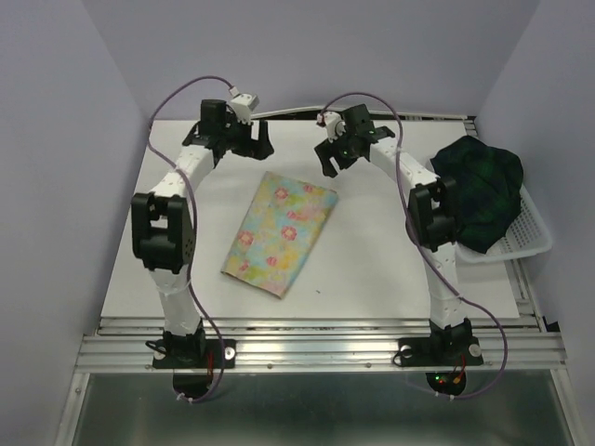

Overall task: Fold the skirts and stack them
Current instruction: Fold the skirt

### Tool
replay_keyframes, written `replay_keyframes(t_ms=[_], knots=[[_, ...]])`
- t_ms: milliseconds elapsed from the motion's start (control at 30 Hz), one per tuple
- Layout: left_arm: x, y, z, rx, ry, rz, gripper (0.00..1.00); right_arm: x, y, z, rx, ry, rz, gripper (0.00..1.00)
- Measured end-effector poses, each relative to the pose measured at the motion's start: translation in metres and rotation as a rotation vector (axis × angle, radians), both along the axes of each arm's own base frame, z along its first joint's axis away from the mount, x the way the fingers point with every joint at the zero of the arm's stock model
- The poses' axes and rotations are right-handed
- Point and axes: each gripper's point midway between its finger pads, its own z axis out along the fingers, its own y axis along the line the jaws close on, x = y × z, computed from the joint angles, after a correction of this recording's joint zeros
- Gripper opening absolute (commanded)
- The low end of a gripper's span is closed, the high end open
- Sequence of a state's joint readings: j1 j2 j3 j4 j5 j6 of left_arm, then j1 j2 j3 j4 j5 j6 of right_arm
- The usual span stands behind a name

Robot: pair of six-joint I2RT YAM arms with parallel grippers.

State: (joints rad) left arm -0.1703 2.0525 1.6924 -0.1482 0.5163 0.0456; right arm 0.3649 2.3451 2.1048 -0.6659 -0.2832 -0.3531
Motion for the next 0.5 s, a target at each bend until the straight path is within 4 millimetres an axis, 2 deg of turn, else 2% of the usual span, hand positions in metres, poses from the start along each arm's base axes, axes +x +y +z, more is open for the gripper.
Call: replay_keyframes(t_ms=[67, 133, 167, 233, 267, 300, 367, 433, 500], knots=[[-0.012, 0.016, 0.049, 0.042, -0.133, -0.027, 0.99, 0.01, 0.001, 0.016, 0.022, -0.048, -0.027, 0.84], [-0.033, 0.03, 0.091, 0.087, -0.266, -0.06, 0.96, 0.009, 0.004, 0.034, 0.068, -0.062, -0.047, 0.82], [-0.048, 0.036, 0.105, 0.107, -0.313, -0.078, 0.92, 0.005, 0.007, 0.042, 0.097, -0.06, -0.054, 0.81], [-0.079, 0.05, 0.131, 0.148, -0.41, -0.107, 0.77, -0.015, 0.016, 0.063, 0.196, -0.018, -0.051, 0.78], [-0.09, 0.053, 0.133, 0.169, -0.433, -0.129, 0.72, -0.027, 0.021, 0.071, 0.252, 0.013, -0.048, 0.77], [-0.107, 0.054, 0.128, 0.185, -0.439, -0.166, 0.64, -0.038, 0.026, 0.076, 0.299, 0.046, -0.038, 0.77], [-0.129, 0.053, 0.105, 0.233, -0.423, -0.261, 0.6, -0.07, 0.037, 0.086, 0.422, 0.138, -0.017, 0.77], [-0.149, 0.054, 0.064, 0.279, -0.374, -0.357, 0.58, -0.093, 0.046, 0.084, 0.494, 0.218, 0.003, 0.75], [-0.185, 0.059, 0.004, 0.333, -0.267, -0.471, 0.58, -0.114, 0.054, 0.068, 0.538, 0.313, 0.014, 0.75]])
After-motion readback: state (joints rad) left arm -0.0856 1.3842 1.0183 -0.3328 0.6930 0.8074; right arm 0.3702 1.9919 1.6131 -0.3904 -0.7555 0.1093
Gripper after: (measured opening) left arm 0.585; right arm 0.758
